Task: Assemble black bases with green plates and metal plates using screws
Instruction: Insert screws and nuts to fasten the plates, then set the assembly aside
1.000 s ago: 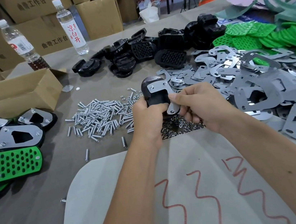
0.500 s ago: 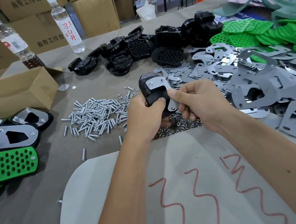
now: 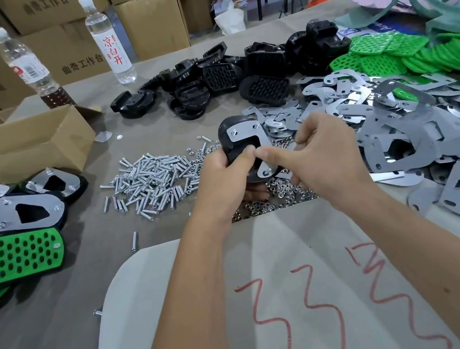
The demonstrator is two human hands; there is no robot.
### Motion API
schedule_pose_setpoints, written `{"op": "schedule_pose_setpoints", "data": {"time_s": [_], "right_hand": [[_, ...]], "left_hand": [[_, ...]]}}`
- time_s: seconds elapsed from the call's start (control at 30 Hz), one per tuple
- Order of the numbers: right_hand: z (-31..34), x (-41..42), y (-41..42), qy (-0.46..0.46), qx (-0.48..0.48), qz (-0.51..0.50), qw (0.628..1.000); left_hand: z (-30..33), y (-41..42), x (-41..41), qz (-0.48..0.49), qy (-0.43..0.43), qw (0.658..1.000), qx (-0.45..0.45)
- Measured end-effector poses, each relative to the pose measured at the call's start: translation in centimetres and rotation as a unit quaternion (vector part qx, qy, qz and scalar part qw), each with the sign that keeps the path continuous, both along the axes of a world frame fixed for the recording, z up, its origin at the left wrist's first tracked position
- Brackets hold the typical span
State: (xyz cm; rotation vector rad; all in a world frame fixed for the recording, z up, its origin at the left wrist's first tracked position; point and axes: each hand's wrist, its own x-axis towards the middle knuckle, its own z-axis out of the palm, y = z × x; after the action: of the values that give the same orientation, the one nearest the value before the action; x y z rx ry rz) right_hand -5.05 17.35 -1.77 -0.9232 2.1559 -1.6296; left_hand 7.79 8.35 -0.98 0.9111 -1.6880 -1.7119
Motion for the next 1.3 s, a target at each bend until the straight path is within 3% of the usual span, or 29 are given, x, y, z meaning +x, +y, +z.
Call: {"op": "schedule_pose_setpoints", "data": {"time_s": [0.1, 0.2, 0.27, 0.37, 0.4, 0.47, 0.57, 0.63, 0.87, 1.17, 1.3], "right_hand": [[0.3, -0.3, 0.2, -0.051, -0.004, 0.008, 0.999], [0.9, -0.9, 0.4, -0.164, -0.037, 0.157, 0.973], [1.0, -1.0, 0.6, -0.206, -0.057, 0.214, 0.953], [0.9, -1.3, 0.6, -0.201, -0.057, 0.180, 0.961], [0.9, -1.4, 0.6, -0.197, -0.055, 0.178, 0.962], [0.8, -1.5, 0.6, -0.201, -0.051, 0.187, 0.960], [0.7, -1.7, 0.6, -0.207, -0.049, 0.212, 0.954], [0.6, -1.7, 0.6, -0.212, -0.050, 0.218, 0.951], [0.3, -1.5, 0.4, -0.178, -0.070, 0.165, 0.968], [0.6, -2.4, 0.8, -0.215, -0.062, 0.187, 0.957], [1.1, -4.4, 1.3, -0.238, -0.090, 0.087, 0.963]], "left_hand": [[0.1, -0.2, 0.2, -0.019, 0.026, 0.999, 0.033], [0.3, 0.1, -0.1, -0.034, 0.044, 0.997, 0.044], [0.1, 0.4, -0.5, -0.018, 0.026, 0.999, -0.005], [-0.7, 0.2, -0.9, 0.041, -0.024, 0.989, -0.141], [-0.9, 0.1, -0.9, 0.061, -0.022, 0.987, -0.145], [-1.0, 0.0, -0.9, 0.086, 0.024, 0.993, -0.072], [-0.8, 0.1, -0.8, 0.049, 0.094, 0.992, 0.071], [-0.7, 0.0, -0.7, 0.034, 0.109, 0.988, 0.102], [-0.5, 0.0, -0.7, 0.049, 0.097, 0.991, 0.078], [0.0, 0.7, -1.9, 0.062, 0.102, 0.990, 0.075], [-0.3, 1.7, -5.0, 0.100, 0.058, 0.993, -0.005]]}}
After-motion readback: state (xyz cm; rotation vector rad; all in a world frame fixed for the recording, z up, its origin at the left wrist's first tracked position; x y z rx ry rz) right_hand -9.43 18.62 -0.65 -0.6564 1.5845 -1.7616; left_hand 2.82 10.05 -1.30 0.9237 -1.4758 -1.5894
